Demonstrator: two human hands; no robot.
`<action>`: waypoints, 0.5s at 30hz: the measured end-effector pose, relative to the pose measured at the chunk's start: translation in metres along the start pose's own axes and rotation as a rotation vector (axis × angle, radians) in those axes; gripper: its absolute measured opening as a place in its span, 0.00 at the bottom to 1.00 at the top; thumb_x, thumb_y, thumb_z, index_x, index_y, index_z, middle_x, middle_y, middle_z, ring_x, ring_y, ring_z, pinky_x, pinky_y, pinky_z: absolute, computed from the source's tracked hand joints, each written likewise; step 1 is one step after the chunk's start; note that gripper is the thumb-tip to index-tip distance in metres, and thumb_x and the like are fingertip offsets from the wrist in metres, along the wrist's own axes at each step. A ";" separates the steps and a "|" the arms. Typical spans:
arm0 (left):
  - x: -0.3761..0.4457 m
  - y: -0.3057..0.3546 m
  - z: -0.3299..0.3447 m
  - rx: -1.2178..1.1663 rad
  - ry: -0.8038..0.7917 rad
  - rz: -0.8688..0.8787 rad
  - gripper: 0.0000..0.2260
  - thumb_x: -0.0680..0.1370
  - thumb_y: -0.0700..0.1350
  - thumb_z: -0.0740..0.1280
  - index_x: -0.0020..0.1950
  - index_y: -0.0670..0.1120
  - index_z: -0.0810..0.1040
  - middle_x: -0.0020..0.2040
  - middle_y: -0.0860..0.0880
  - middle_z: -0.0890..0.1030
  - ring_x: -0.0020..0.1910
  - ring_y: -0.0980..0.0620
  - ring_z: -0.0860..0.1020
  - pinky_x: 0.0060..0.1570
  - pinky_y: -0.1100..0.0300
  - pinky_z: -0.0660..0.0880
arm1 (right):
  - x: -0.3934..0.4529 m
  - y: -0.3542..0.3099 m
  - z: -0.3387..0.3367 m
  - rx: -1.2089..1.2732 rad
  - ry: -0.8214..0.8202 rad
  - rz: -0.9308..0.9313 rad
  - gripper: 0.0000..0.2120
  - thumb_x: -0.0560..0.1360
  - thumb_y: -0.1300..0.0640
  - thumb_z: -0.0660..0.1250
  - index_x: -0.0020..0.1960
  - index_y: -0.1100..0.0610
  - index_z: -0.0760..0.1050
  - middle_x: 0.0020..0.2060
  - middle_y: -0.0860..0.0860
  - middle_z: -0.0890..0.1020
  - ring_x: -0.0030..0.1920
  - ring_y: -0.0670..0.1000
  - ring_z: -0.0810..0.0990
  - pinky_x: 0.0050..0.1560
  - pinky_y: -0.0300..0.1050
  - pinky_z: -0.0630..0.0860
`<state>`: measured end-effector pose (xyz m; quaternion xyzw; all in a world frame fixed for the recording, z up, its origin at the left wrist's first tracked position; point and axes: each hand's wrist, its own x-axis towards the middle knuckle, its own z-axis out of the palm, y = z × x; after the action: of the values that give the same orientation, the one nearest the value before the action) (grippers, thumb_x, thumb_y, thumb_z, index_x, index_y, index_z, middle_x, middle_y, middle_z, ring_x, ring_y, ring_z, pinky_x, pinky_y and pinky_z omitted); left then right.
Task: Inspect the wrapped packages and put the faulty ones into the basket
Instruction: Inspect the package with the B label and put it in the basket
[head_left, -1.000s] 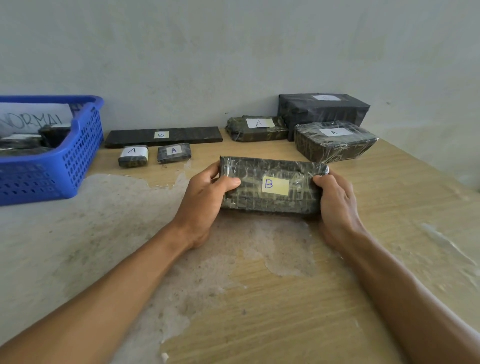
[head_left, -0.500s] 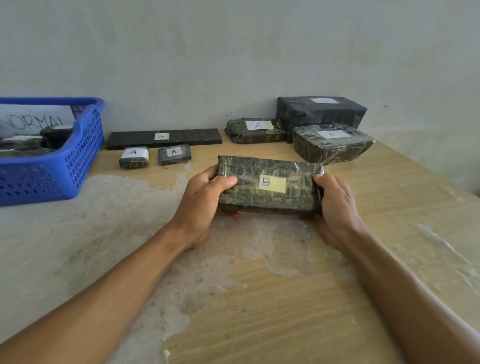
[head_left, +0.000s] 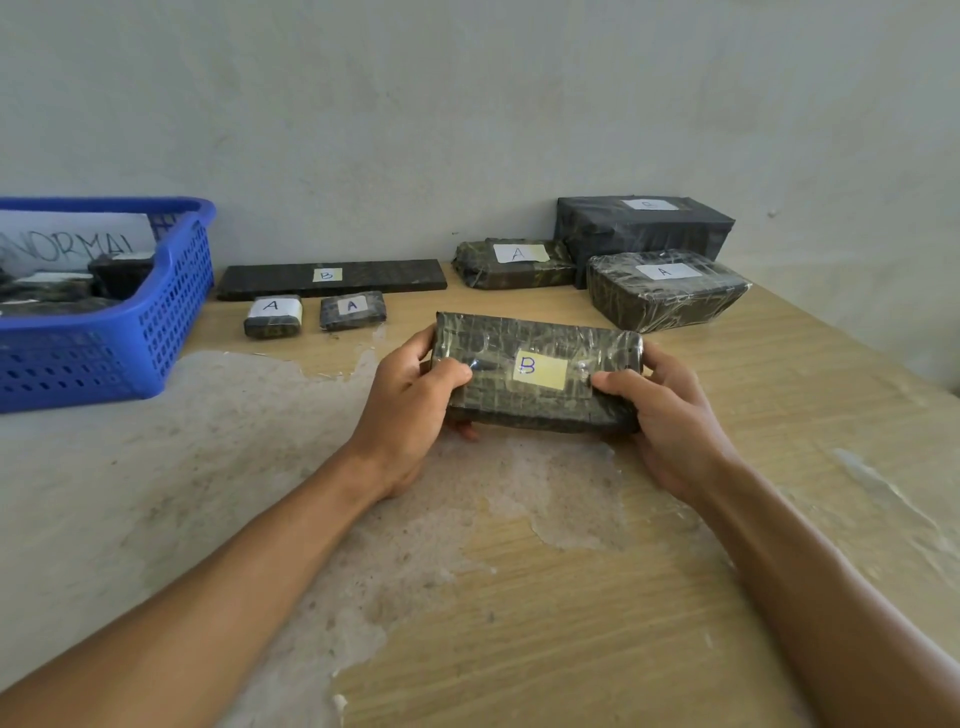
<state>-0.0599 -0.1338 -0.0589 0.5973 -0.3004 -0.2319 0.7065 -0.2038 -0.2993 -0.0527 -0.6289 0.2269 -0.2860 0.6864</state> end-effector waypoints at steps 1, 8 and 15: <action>0.000 0.000 0.000 0.012 -0.011 -0.004 0.11 0.80 0.34 0.62 0.58 0.44 0.78 0.46 0.45 0.84 0.39 0.50 0.82 0.28 0.55 0.77 | 0.000 0.000 0.000 0.010 0.005 -0.012 0.12 0.77 0.72 0.64 0.60 0.65 0.75 0.48 0.60 0.86 0.48 0.58 0.86 0.47 0.49 0.84; -0.001 -0.004 0.002 0.093 0.007 0.067 0.18 0.74 0.33 0.74 0.61 0.45 0.75 0.53 0.45 0.85 0.51 0.50 0.84 0.49 0.56 0.81 | -0.004 0.004 0.001 -0.134 0.017 -0.062 0.25 0.75 0.60 0.72 0.70 0.51 0.71 0.53 0.59 0.86 0.53 0.57 0.86 0.56 0.56 0.83; -0.004 -0.003 0.005 0.192 0.038 0.178 0.21 0.73 0.33 0.74 0.62 0.45 0.74 0.53 0.49 0.84 0.52 0.53 0.84 0.54 0.56 0.81 | -0.009 0.007 0.010 -0.502 0.140 -0.155 0.38 0.67 0.44 0.80 0.71 0.50 0.67 0.54 0.47 0.82 0.53 0.47 0.83 0.55 0.47 0.80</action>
<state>-0.0663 -0.1356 -0.0623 0.6374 -0.3597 -0.1272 0.6694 -0.2027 -0.2860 -0.0586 -0.7736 0.2890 -0.3151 0.4676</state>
